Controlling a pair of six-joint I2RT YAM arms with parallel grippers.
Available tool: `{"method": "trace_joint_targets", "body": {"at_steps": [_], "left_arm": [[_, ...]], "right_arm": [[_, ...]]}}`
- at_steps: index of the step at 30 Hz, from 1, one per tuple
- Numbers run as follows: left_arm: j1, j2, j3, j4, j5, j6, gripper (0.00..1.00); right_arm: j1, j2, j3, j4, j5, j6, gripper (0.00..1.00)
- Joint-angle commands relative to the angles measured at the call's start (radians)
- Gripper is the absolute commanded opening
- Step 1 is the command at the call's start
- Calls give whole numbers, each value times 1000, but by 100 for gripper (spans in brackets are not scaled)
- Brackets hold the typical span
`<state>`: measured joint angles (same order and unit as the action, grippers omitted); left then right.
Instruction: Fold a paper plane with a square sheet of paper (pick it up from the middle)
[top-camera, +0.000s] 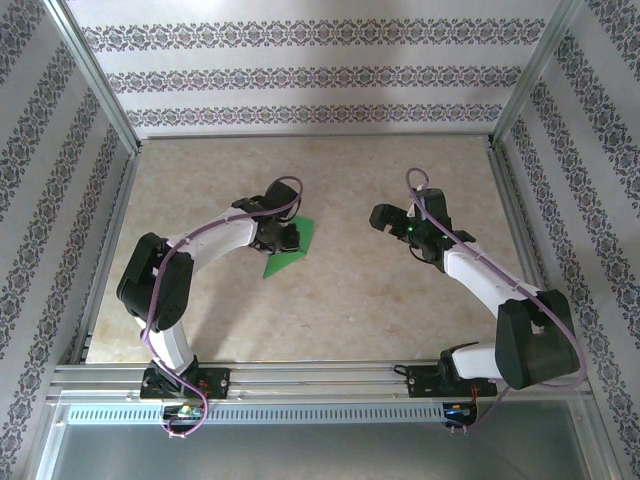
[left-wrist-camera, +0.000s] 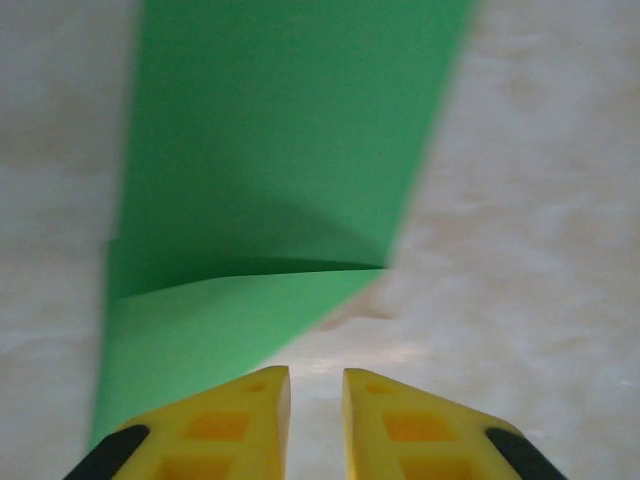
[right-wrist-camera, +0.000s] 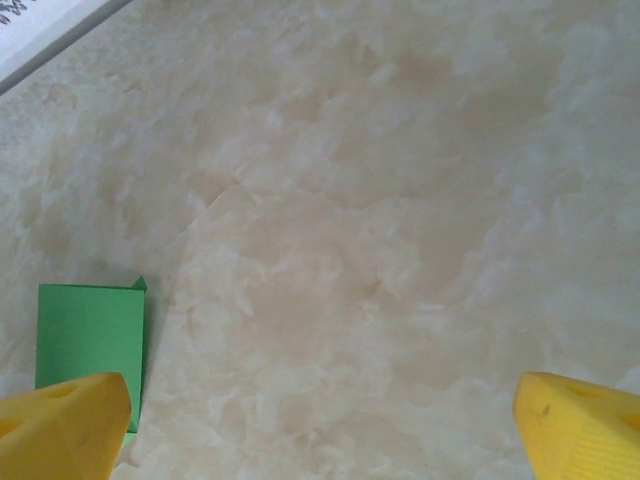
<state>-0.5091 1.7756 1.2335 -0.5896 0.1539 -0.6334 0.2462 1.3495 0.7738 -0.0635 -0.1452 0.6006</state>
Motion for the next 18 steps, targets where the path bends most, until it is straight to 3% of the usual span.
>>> {"method": "trace_joint_targets", "body": {"at_steps": [1, 13, 18], "left_arm": [[40, 9, -38, 67, 13, -41, 17], [85, 102, -27, 52, -84, -33, 7], [85, 119, -37, 51, -91, -34, 5]], "right_arm": [[30, 22, 17, 24, -25, 22, 98], [113, 114, 48, 56, -95, 92, 98], [157, 196, 91, 68, -169, 174, 89]]}}
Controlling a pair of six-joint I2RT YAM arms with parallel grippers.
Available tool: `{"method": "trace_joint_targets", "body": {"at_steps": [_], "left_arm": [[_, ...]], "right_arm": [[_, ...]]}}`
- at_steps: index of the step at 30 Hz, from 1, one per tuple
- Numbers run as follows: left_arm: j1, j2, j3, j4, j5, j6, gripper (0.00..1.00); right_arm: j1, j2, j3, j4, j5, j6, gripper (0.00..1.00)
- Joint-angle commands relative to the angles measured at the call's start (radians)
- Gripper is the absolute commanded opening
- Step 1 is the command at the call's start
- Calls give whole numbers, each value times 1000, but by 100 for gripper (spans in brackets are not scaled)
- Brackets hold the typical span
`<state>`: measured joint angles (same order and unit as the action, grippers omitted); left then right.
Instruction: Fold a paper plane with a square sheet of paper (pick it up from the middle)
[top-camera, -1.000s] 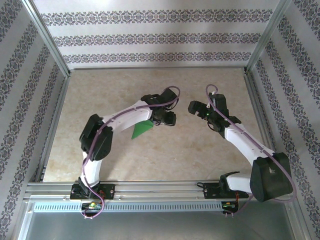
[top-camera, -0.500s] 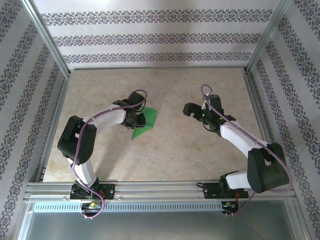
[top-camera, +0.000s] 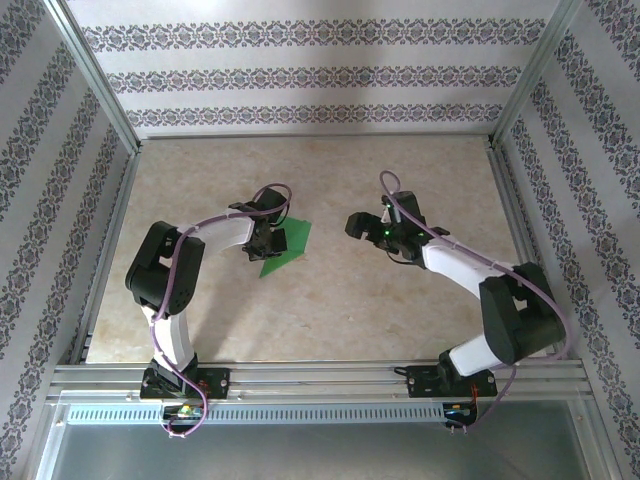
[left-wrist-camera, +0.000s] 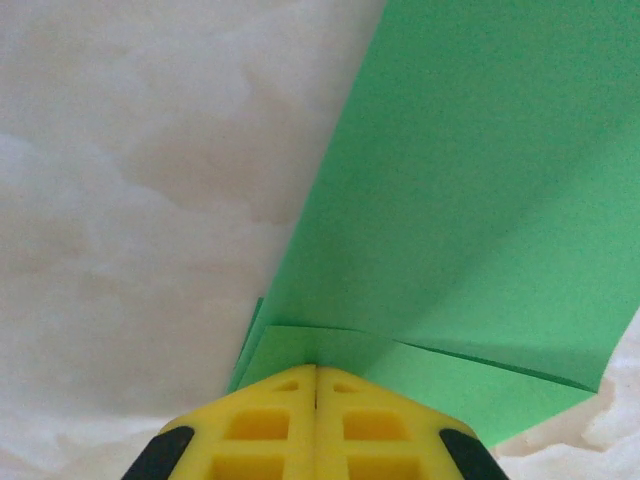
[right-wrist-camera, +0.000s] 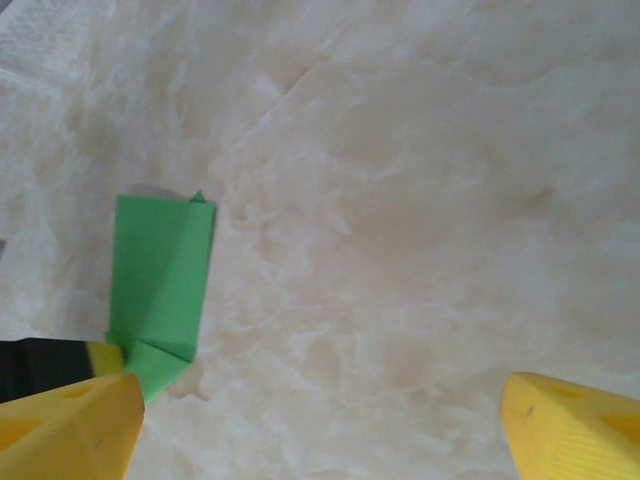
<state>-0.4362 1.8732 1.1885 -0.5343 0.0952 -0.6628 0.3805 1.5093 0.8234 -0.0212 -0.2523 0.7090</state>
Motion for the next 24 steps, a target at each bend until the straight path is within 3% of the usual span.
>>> {"method": "trace_joint_targets", "body": {"at_steps": [1, 6, 12, 17, 24], "left_arm": [[14, 25, 8, -4, -23, -6, 5], [14, 34, -6, 7, 58, -17, 4], [-19, 43, 10, 4, 180, 13, 3], [-74, 42, 23, -8, 221, 43, 2], [-156, 100, 85, -22, 273, 120, 2]], "right_arm": [[36, 57, 56, 24, -76, 85, 86], [99, 167, 142, -6, -102, 177, 71], [129, 237, 176, 1, -99, 264, 63], [91, 196, 137, -9, -73, 244, 63], [-21, 191, 94, -23, -185, 134, 59]]}}
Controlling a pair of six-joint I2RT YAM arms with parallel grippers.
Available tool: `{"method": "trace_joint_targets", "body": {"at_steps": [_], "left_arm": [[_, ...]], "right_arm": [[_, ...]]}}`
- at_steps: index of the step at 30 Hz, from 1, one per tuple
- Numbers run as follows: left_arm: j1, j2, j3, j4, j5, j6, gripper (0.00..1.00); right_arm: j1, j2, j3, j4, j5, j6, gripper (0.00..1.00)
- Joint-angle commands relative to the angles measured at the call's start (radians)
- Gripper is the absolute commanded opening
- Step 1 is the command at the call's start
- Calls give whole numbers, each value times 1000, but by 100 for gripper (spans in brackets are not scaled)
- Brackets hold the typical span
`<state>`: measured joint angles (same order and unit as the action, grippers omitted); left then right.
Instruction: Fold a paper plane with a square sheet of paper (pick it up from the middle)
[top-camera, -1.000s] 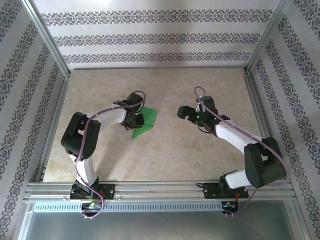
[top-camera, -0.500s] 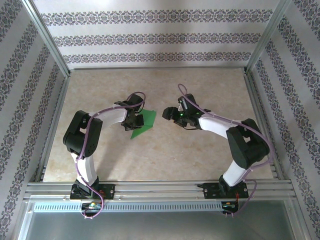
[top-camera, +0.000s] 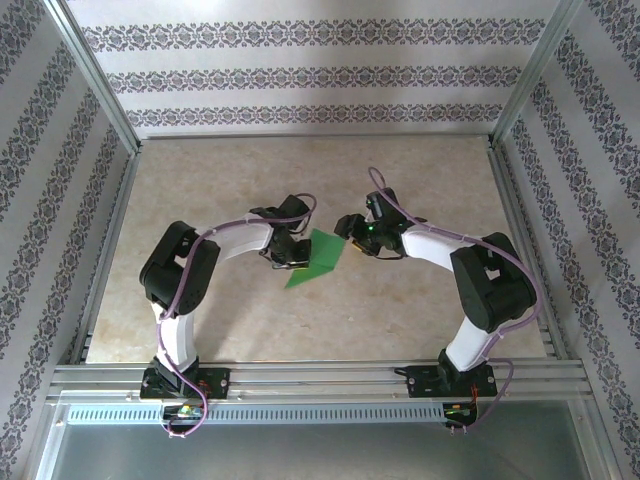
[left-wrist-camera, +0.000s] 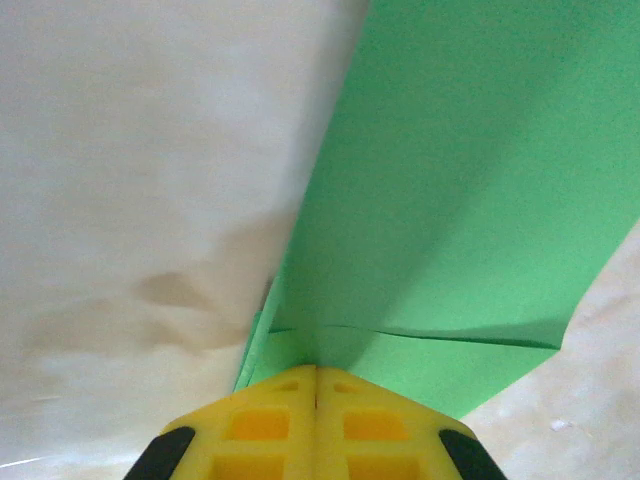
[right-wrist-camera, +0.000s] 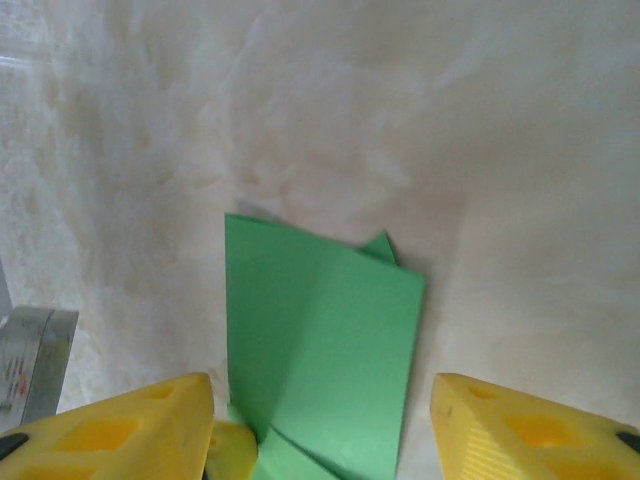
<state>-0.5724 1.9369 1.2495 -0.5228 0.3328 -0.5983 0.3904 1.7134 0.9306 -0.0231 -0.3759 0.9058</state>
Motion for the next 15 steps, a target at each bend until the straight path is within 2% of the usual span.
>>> {"method": "trace_joint_targets", "body": {"at_steps": [1, 7, 15], "left_arm": [[-20, 40, 27, -30, 37, 55, 2], [-20, 56, 38, -37, 26, 56, 2], [-20, 62, 41, -44, 20, 51, 2]], "right_arm": [[-45, -8, -11, -32, -76, -85, 58], [-93, 33, 6, -88, -106, -160, 55], [-85, 109, 61, -117, -144, -186, 51]]}}
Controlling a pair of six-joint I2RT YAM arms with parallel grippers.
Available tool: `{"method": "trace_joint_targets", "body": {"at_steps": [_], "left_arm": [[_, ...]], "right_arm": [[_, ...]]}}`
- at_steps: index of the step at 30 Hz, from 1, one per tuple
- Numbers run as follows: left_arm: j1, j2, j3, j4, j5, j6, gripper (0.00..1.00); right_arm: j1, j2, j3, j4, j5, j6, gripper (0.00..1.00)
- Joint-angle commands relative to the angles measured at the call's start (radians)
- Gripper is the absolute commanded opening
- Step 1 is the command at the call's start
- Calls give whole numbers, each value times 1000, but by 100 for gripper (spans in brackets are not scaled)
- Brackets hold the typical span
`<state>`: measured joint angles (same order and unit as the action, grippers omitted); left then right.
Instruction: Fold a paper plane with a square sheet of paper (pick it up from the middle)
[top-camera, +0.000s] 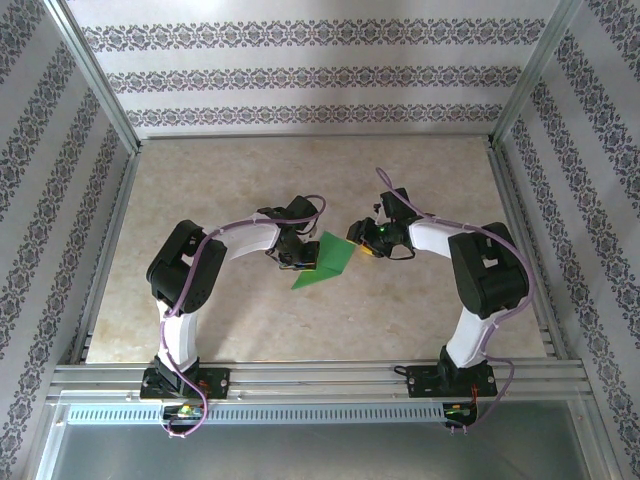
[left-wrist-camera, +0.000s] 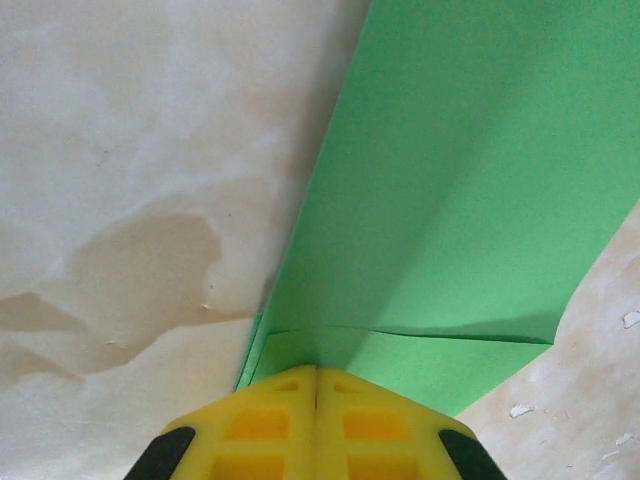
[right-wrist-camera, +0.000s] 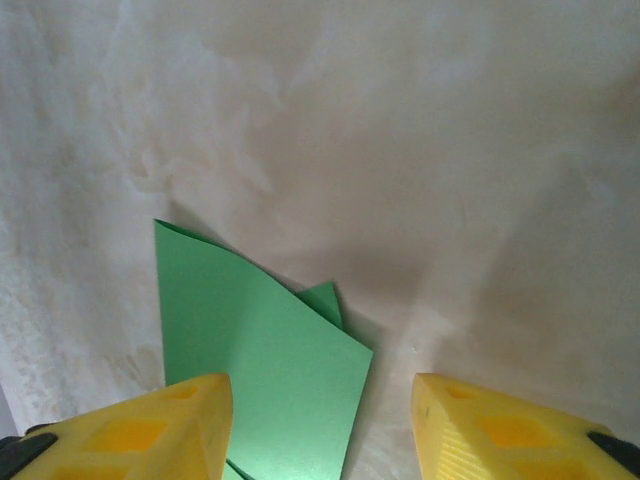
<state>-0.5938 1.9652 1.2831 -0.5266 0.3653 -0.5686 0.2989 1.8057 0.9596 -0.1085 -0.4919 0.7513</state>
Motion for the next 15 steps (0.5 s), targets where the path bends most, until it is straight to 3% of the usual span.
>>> {"method": "trace_joint_targets", "body": {"at_steps": [1, 15], "left_arm": [[2, 35, 9, -41, -12, 21, 2], [2, 40, 10, -49, -19, 24, 2]], "right_arm": [[6, 22, 34, -30, -29, -31, 51], [29, 65, 69, -55, -9, -18, 41]]}}
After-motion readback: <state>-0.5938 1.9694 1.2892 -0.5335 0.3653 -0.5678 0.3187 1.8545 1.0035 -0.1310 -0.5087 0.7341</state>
